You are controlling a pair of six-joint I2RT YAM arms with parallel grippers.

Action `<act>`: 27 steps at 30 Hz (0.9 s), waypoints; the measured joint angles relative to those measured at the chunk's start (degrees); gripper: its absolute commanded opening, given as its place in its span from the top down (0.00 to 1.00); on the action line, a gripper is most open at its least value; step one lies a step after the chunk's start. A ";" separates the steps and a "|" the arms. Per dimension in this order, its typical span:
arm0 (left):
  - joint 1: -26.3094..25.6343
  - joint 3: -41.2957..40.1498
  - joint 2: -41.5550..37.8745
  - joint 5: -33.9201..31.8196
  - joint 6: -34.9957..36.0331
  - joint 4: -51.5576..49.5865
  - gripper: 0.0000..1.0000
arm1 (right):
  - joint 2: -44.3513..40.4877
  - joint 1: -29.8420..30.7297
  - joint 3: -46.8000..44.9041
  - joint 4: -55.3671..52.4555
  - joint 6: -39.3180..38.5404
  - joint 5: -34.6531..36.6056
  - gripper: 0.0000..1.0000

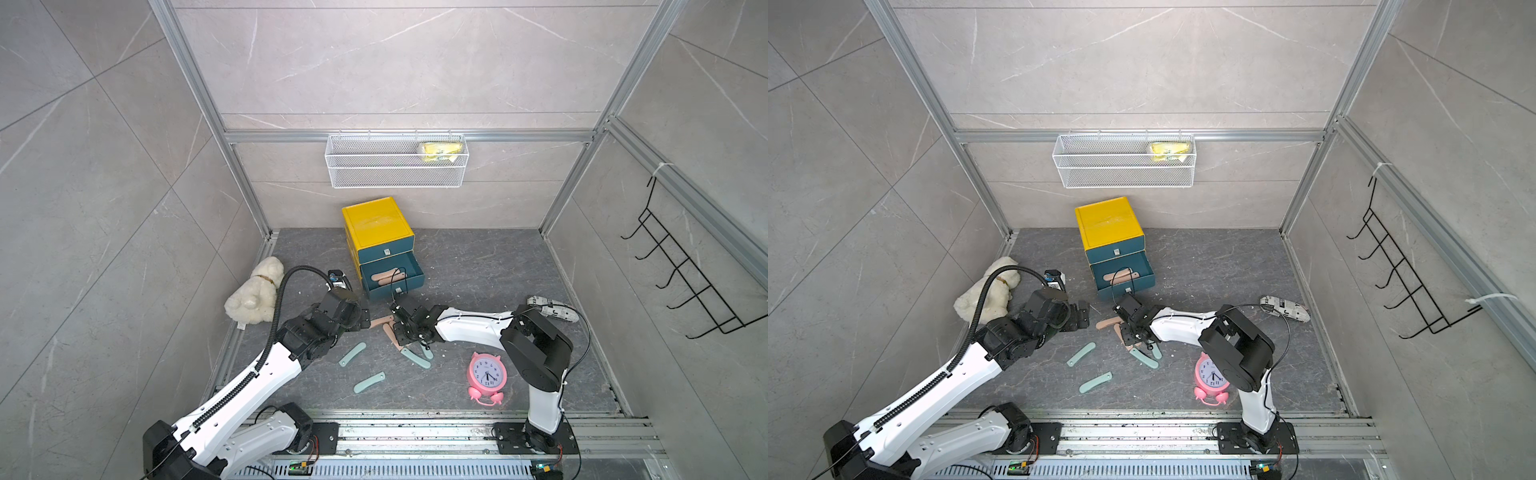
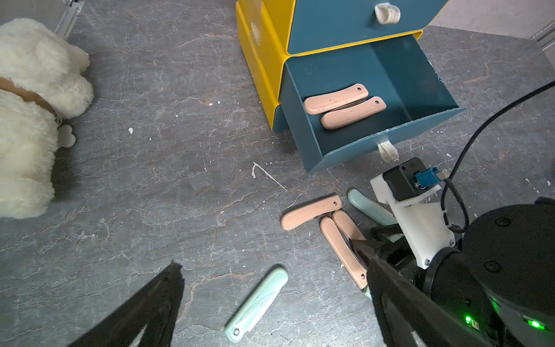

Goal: Place the fruit knives into the drawer by color
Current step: Pick up the fruit knife from the center of the board.

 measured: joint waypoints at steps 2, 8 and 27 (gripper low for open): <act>0.17 0.00 -0.04 -0.02 0.00 -0.04 0.01 | 0.70 0.55 0.87 -0.46 -0.83 1.25 0.51; 0.52 0.00 -0.04 0.02 0.00 -0.07 0.01 | 1.31 1.38 1.38 -1.07 -2.45 3.82 0.71; 1.84 -7.74 -3.67 1.66 -2.80 0.33 0.01 | -23.52 1.40 -9.99 11.52 -3.63 3.63 0.84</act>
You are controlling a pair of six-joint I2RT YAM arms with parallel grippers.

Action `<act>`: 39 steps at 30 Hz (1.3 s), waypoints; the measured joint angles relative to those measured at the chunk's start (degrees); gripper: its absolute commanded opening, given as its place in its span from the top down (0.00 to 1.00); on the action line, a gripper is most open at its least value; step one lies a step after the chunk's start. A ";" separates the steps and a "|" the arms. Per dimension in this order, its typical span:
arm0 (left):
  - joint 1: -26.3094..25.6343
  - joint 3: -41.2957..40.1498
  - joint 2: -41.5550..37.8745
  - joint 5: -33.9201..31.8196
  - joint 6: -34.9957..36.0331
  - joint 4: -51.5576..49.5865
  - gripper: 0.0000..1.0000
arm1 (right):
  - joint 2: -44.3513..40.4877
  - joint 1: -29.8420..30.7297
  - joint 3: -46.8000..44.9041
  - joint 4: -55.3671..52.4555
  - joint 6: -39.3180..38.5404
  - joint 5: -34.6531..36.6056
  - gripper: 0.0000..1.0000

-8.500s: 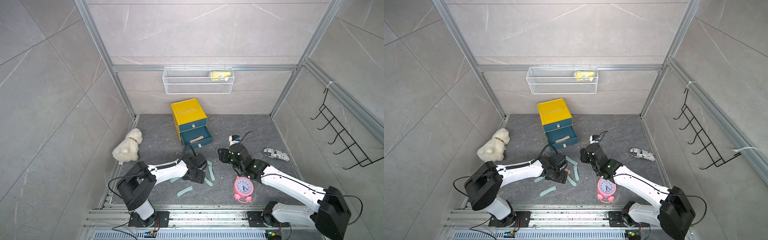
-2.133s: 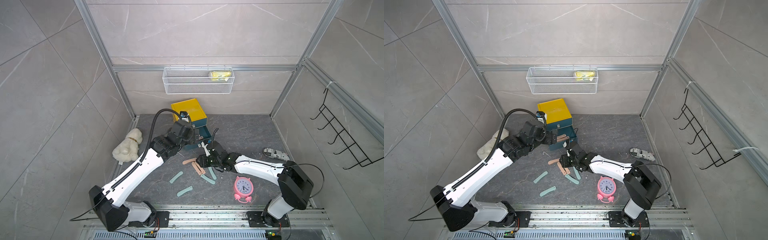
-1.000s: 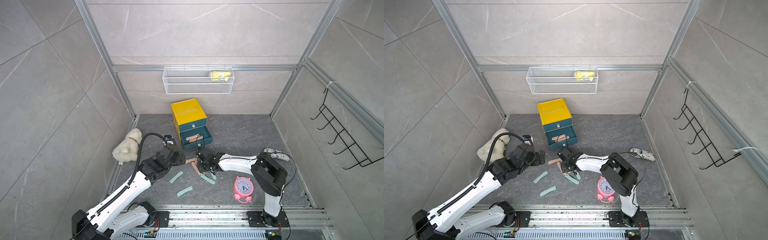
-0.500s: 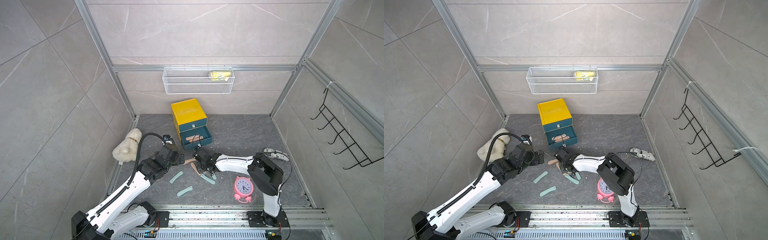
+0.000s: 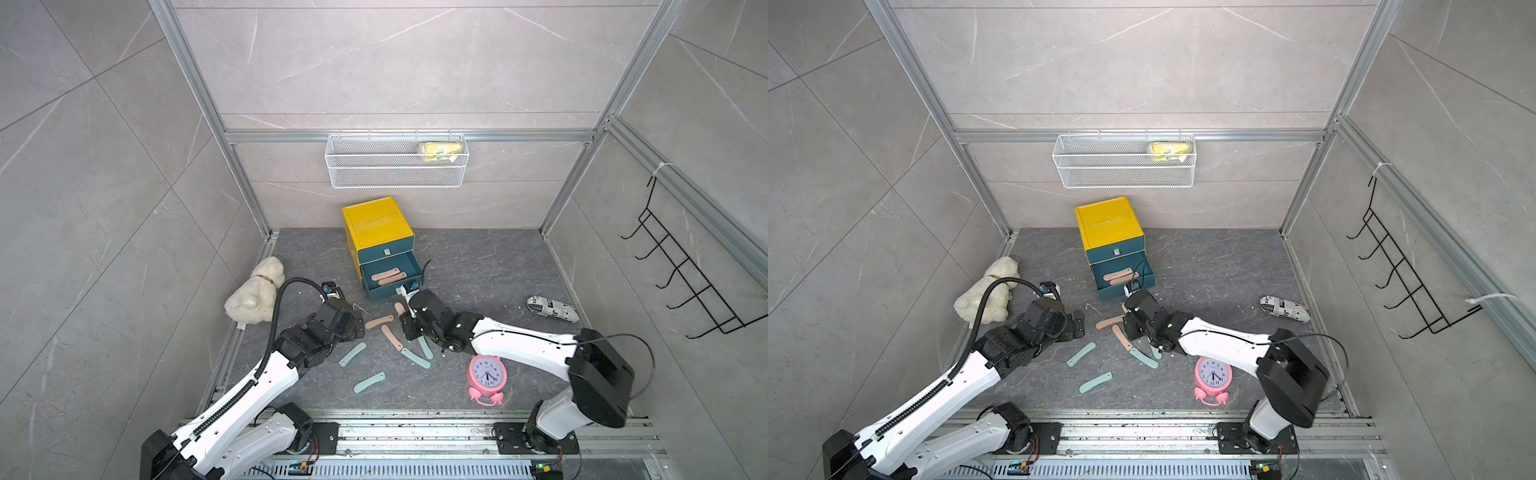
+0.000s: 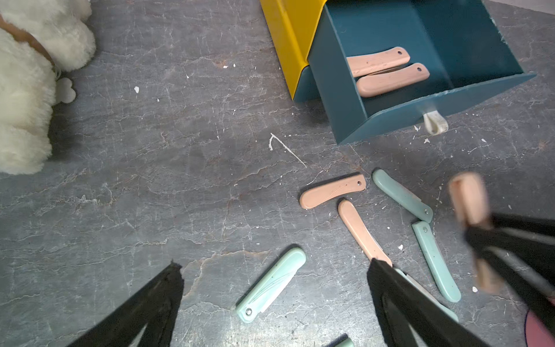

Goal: Place the fruit knives into the drawer by color
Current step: Pick up the fruit knife from the center of the board, then place the fruit knife in the drawer.

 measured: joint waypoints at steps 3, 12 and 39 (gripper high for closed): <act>0.09 -1.27 -0.35 1.09 -0.81 0.48 0.01 | -2.05 -0.20 2.73 4.31 0.04 2.49 0.84; 0.09 -1.92 -0.28 3.80 -2.19 0.68 0.01 | 11.82 -4.04 12.94 16.61 4.85 12.20 0.84; 0.09 -1.84 10.45 13.62 -2.86 5.35 0.02 | 18.51 -8.13 18.40 15.89 15.10 11.98 0.48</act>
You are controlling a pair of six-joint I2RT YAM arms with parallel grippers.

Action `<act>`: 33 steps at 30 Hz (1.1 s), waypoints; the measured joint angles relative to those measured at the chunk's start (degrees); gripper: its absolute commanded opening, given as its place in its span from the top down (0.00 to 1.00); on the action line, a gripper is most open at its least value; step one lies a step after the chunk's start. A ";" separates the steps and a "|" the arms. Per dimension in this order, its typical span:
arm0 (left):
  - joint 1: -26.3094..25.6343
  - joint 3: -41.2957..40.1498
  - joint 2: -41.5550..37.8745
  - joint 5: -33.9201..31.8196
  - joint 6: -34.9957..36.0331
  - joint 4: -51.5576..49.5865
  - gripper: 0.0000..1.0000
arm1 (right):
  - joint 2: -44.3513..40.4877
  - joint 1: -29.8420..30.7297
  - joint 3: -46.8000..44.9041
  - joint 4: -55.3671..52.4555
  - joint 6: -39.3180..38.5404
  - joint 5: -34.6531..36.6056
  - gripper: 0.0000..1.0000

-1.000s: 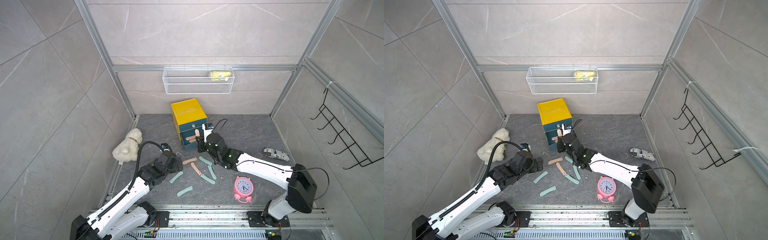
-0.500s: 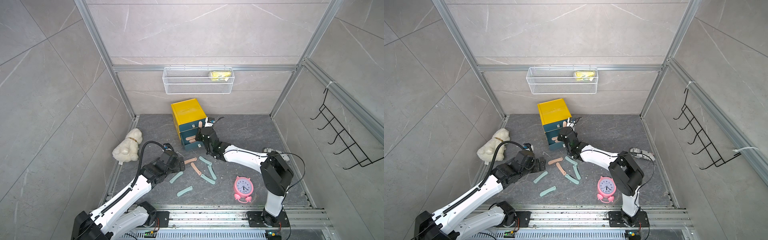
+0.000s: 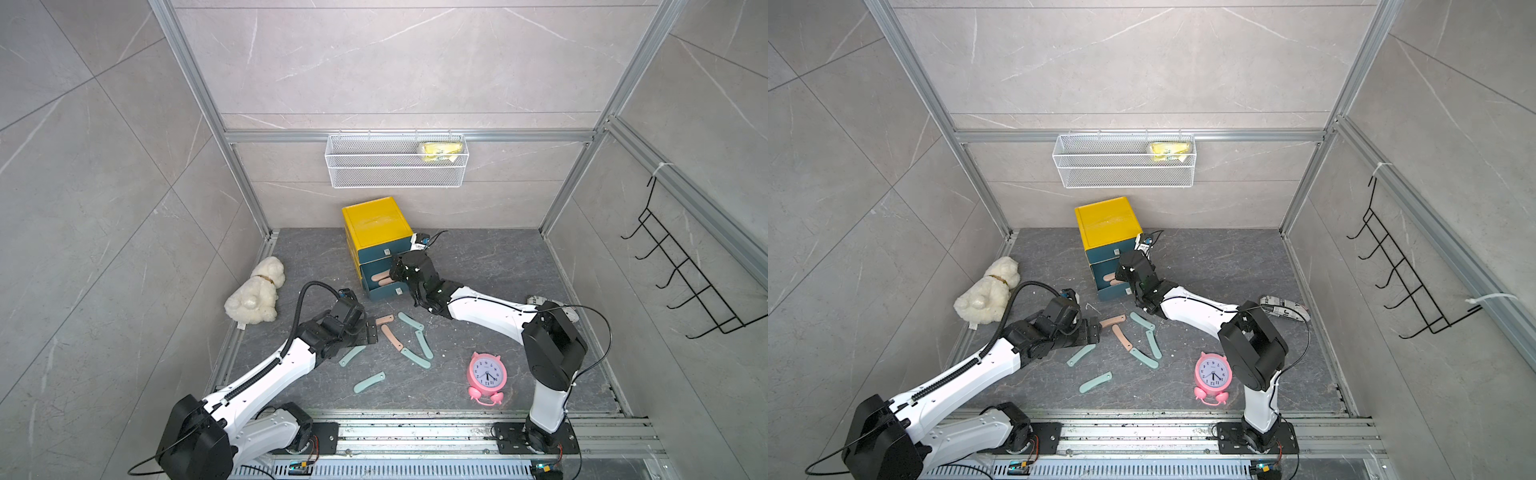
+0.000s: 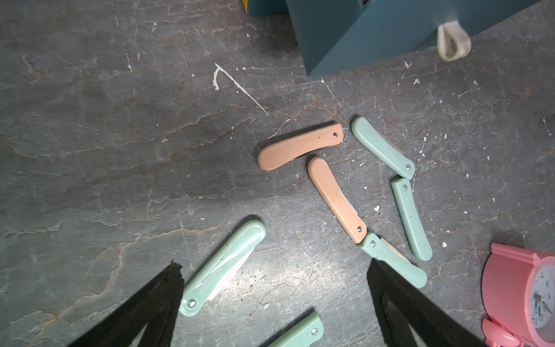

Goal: Place the fruit knives into the drawer by color
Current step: Place the fruit knife in the drawer, then pick up the fruit knife from the center of the board.

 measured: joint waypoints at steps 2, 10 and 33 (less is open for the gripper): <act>0.00 0.37 1.36 1.25 0.13 0.00 0.04 | -2.71 0.00 -2.03 -0.94 0.02 -0.76 0.48; -0.35 4.39 12.09 8.37 1.25 2.95 0.13 | -19.08 0.07 -13.62 -6.54 0.00 -3.23 0.49; -7.69 18.27 38.23 4.81 -0.39 5.90 0.39 | -39.21 0.07 -31.04 -16.26 0.02 -0.70 0.49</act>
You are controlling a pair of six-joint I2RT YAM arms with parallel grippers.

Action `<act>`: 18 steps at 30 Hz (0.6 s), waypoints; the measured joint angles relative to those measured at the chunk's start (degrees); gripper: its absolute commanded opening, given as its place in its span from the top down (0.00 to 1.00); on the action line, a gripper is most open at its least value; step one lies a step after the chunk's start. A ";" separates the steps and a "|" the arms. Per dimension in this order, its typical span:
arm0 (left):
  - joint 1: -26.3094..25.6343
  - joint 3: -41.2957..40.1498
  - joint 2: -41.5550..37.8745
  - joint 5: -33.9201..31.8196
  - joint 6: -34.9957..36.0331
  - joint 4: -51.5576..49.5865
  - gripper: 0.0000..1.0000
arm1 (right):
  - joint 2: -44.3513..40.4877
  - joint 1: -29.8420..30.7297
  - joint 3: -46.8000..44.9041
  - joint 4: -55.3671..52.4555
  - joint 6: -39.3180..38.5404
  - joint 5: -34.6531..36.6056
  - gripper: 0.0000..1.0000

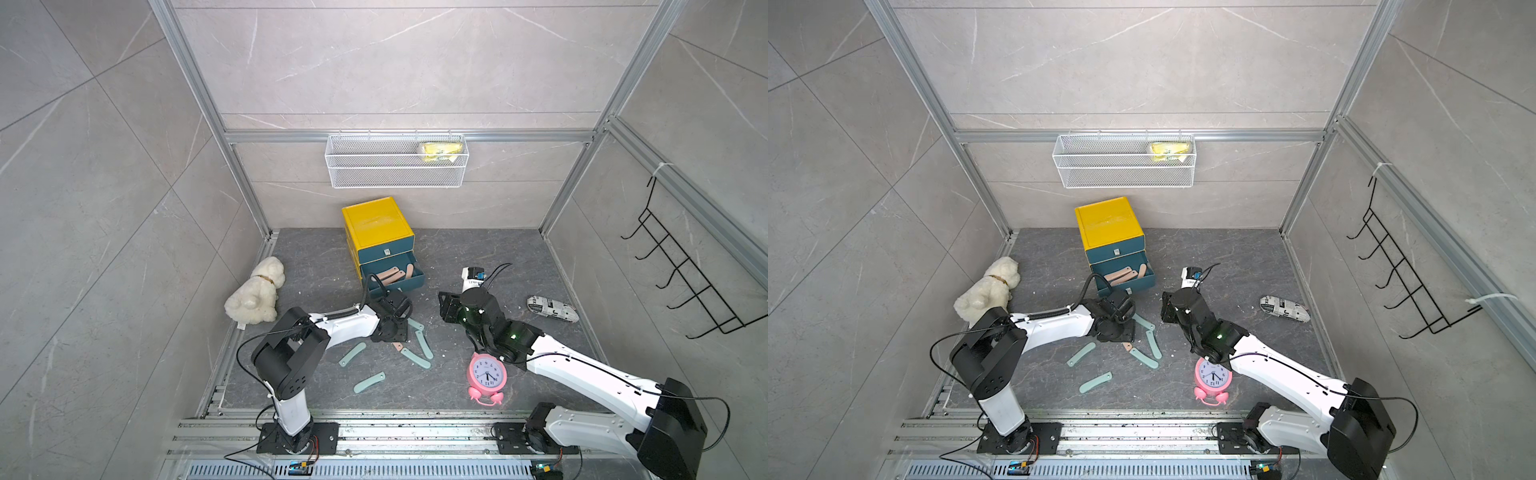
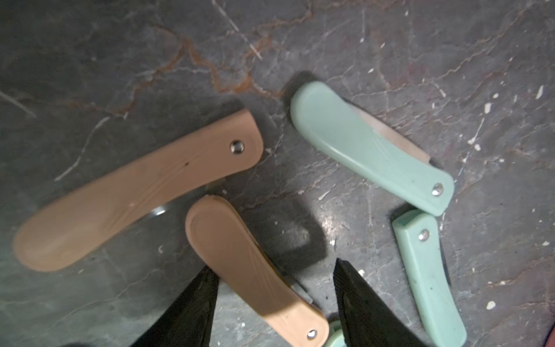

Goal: Place the fruit knives into the drawer by color
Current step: Pick up the fruit knife from the center of the board.

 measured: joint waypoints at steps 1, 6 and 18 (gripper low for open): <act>-0.04 1.11 0.85 -0.09 0.72 -0.48 0.41 | -0.04 0.00 -0.17 -0.11 0.00 0.09 0.49; -1.36 5.51 3.91 -1.70 3.74 -3.34 0.48 | -0.11 0.00 -1.07 -0.37 0.00 0.68 0.49; -6.51 7.93 5.92 -11.74 7.61 -8.63 0.74 | -0.11 0.00 -1.22 -0.52 0.07 1.16 0.49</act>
